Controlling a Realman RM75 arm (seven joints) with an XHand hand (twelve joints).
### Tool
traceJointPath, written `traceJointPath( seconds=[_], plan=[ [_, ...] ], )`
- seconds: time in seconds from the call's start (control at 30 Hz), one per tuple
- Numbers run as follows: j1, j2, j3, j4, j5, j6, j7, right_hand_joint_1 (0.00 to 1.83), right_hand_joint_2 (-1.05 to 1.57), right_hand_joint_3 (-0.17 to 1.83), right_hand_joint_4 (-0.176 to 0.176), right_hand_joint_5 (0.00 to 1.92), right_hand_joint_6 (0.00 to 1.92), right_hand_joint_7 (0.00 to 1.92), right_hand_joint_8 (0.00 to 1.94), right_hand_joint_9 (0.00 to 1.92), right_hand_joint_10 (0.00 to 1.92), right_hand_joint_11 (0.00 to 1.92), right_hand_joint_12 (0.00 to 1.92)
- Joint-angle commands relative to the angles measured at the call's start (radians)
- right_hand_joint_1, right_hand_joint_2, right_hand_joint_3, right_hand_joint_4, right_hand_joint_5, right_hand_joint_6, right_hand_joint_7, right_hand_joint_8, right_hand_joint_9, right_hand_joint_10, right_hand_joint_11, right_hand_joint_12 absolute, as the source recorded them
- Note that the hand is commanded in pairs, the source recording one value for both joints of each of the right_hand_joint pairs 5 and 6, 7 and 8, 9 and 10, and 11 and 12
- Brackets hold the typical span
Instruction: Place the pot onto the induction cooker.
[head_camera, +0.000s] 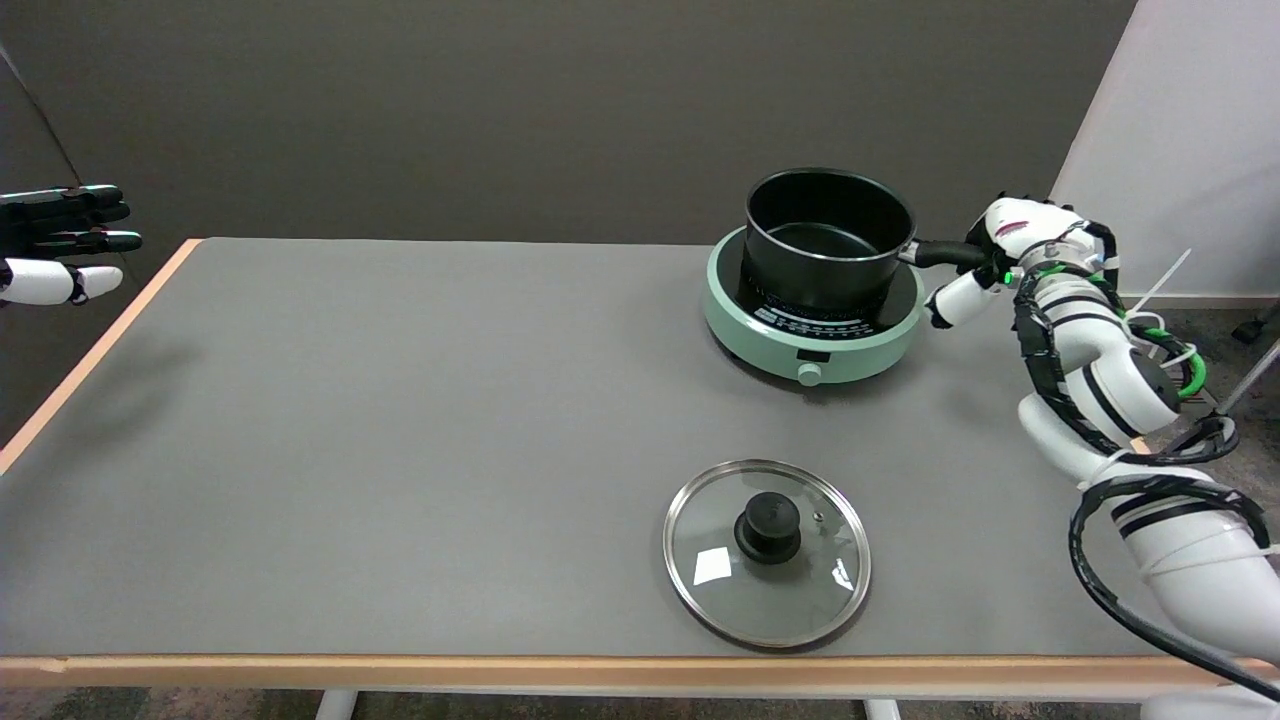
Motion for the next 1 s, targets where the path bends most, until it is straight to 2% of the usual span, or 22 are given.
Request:
traceJointPath(
  seconds=[0.03, 0.1, 0.17, 0.2, 0.57, 1.0],
  plan=[
    [-0.043, 0.000, 0.012, 0.074, -0.001, -0.024, -0.018, 1.08, -0.19, 1.83, -0.176, 0.58, 0.58, 0.58, 0.58, 0.58, 0.58, 0.58, 0.58],
    [-0.047, -0.001, 0.017, 0.081, -0.003, -0.024, -0.023, 1.16, -0.18, 1.72, -0.176, 0.44, 0.44, 0.44, 0.44, 0.44, 0.44, 0.44, 0.44],
    [-0.051, -0.001, 0.022, 0.092, -0.014, -0.024, -0.024, 1.19, -0.09, 1.50, -0.176, 0.46, 0.46, 0.46, 0.46, 0.46, 0.46, 0.46, 0.46],
    [-0.053, -0.001, 0.024, 0.097, -0.018, -0.024, -0.024, 1.21, -0.08, 1.47, -0.176, 0.47, 0.47, 0.47, 0.47, 0.47, 0.47, 0.47, 0.47],
    [-0.081, -0.011, 0.031, 0.174, -0.025, -0.024, -0.016, 1.19, -0.12, 1.40, -0.176, 0.46, 0.46, 0.46, 0.46, 0.46, 0.46, 0.46, 0.46],
    [-0.173, -0.078, 0.029, 0.429, -0.061, 0.037, -0.013, 1.16, -0.22, 1.22, -0.176, 0.38, 0.38, 0.38, 0.38, 0.38, 0.38, 0.38, 0.38]
  ],
)
